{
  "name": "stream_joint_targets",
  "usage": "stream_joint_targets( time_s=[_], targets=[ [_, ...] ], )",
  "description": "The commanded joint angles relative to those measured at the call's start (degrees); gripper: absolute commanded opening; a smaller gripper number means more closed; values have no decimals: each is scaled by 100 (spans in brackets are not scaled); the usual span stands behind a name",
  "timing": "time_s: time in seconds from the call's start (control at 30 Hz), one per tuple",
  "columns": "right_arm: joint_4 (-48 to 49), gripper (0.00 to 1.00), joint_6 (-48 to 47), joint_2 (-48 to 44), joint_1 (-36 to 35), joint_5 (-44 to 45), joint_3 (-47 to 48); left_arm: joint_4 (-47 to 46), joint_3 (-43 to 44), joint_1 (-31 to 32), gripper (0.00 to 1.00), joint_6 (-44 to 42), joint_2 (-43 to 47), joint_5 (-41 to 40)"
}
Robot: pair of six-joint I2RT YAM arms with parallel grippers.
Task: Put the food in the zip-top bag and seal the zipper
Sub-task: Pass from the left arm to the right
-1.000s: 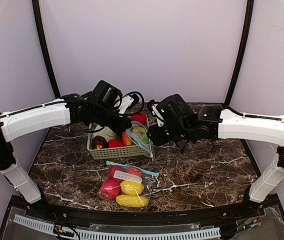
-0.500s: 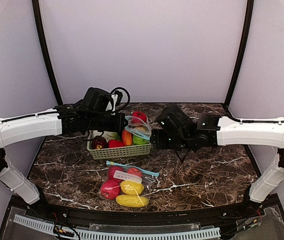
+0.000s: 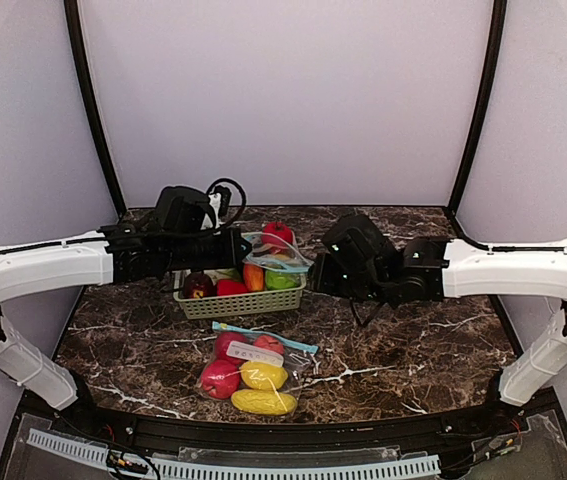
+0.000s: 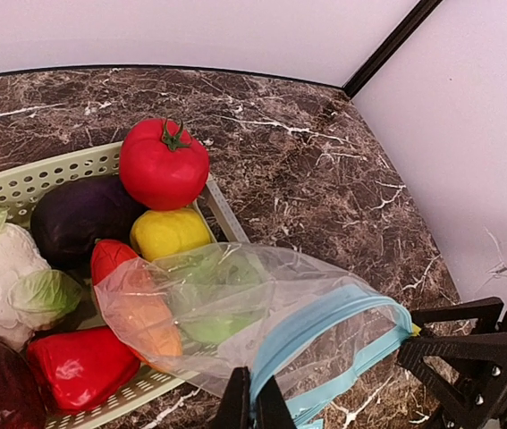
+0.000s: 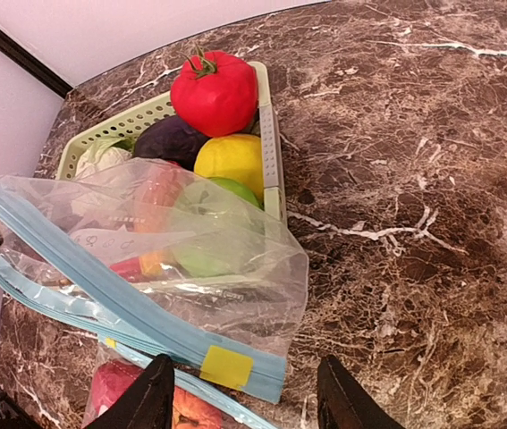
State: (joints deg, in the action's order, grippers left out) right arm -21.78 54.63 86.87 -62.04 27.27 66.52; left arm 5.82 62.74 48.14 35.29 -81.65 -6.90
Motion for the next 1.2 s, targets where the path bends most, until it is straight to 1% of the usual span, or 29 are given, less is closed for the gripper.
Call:
stream_joint_targets(
  time_s=[0.0,0.07,0.13,0.27,0.5,0.63,0.83,0.9,1.0,1.17],
  targets=[
    [689,56,-88,-139,38,-136,-219,-169,-165,43,1,163,241,-10],
    [996,66,-183,-238,38,-218,-339,-169,-195,51,1,187,245,-29],
    [1120,73,-245,-242,37,-171,-361,-180,-224,59,1,222,231,-12],
    [1137,79,-330,-151,36,-22,-261,-243,-251,107,1,294,234,-16],
    [1468,89,-728,-35,36,-18,-154,-248,-269,140,1,343,232,-21],
    [1445,92,-956,204,41,263,-16,-257,-254,176,1,361,243,4],
    [1312,94,-1342,686,46,699,343,-288,-260,234,1,438,300,81],
    [1144,94,-1321,894,70,834,523,-301,-274,251,1,466,328,78],
    [786,94,-1080,1054,201,797,658,-322,-336,268,1,498,435,18],
    [479,93,-691,1023,333,647,446,-339,-539,275,1,524,696,-295]
  ],
)
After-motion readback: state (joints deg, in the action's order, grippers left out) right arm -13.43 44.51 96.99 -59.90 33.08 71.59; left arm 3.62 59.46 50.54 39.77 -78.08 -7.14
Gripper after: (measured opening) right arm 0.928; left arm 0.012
